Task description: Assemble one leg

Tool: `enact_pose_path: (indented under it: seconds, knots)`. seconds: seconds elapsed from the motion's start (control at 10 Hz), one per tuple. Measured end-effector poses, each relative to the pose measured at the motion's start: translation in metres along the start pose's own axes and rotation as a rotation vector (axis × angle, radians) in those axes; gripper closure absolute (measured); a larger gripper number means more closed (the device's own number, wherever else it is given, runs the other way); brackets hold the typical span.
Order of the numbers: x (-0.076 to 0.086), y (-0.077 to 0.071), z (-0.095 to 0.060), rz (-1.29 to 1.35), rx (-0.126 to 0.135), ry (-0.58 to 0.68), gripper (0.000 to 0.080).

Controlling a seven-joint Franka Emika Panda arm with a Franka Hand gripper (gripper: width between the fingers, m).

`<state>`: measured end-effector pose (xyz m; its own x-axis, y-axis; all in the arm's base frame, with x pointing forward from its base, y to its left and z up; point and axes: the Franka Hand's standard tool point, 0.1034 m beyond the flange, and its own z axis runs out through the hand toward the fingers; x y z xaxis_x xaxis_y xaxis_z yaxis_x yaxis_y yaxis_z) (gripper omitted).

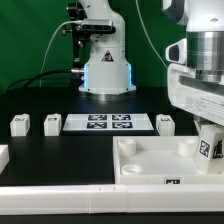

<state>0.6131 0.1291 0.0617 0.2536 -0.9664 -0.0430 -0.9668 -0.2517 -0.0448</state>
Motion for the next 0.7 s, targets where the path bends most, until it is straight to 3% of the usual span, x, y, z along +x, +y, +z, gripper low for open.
enact_pose_path:
  seconds: [0.4, 0.6, 0.7]
  knots:
    - [0.0016, 0.0001, 0.0005, 0.436, 0.002, -0.005, 0.0508]
    - [0.002, 0.0001, 0.0005, 0.476, 0.002, -0.007, 0.0508]
    - [0.0014, 0.0001, 0.0006, 0.465, 0.002, -0.007, 0.0431]
